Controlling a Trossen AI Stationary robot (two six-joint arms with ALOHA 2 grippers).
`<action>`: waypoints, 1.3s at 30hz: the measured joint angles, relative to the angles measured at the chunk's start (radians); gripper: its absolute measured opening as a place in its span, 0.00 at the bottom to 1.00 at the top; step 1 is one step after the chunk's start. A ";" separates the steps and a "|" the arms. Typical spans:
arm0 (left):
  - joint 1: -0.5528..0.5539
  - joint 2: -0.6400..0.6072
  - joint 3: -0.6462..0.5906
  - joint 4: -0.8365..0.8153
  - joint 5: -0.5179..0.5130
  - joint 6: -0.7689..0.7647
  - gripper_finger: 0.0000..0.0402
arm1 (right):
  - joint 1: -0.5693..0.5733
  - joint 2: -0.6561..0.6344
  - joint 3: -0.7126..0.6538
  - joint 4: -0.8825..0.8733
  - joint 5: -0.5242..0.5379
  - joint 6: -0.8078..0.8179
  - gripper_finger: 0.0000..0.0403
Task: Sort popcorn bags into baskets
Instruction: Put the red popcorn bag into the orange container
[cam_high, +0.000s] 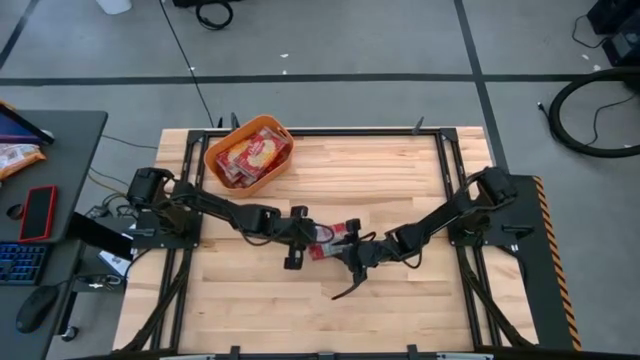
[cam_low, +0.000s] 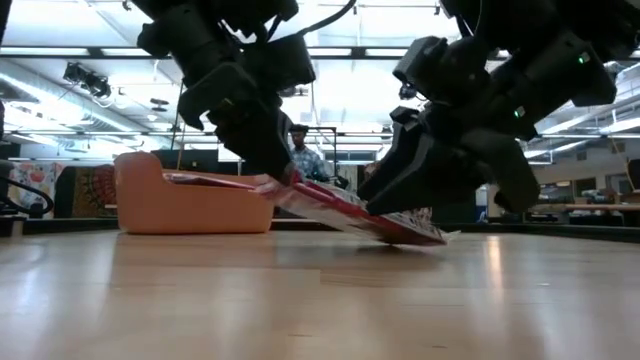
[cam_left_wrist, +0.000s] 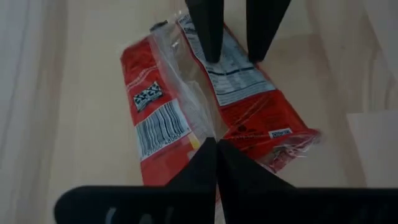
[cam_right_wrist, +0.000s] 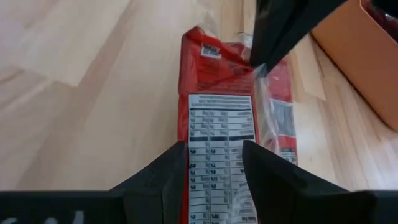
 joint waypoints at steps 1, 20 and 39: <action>0.003 0.000 0.000 0.004 0.007 -0.011 0.02 | 0.002 0.005 0.000 0.004 0.007 -0.013 0.41; 0.021 0.000 0.001 0.050 0.085 -0.145 0.01 | 0.164 0.137 0.088 0.107 0.427 -0.287 0.42; 0.015 0.000 0.002 0.084 0.209 -0.053 0.04 | 0.157 0.163 0.092 0.110 0.522 -0.260 0.30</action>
